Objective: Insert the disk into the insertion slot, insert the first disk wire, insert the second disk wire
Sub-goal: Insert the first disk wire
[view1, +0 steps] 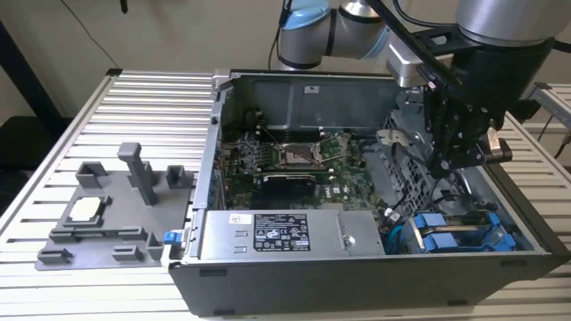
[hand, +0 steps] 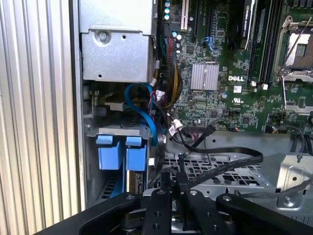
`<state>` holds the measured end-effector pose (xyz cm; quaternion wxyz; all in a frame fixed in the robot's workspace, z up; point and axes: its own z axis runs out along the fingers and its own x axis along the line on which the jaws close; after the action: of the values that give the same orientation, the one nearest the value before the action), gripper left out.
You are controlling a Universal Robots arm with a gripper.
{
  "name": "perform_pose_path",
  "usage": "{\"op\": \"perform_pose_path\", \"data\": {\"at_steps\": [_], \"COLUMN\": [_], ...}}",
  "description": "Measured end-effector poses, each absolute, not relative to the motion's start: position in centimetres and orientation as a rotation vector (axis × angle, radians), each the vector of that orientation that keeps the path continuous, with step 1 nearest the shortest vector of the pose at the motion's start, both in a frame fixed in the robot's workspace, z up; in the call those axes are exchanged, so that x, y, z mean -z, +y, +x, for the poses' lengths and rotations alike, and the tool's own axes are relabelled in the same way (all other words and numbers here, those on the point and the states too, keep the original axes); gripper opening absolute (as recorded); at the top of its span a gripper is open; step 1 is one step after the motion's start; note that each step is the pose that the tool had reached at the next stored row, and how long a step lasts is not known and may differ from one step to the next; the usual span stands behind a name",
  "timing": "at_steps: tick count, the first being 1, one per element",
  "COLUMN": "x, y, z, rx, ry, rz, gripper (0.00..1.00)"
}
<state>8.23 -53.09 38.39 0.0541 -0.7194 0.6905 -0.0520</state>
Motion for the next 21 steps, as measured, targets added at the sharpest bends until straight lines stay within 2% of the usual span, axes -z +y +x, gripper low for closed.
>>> {"op": "perform_pose_path", "data": {"at_steps": [9, 21], "x": [-38.4, -38.2], "y": [-53.4, -57.2], "z": [8.2, 8.7], "rx": [0.158, 0.148], "ry": [2.098, 2.094], "rz": [-2.186, -2.181], "gripper": [0.16, 0.16]}}
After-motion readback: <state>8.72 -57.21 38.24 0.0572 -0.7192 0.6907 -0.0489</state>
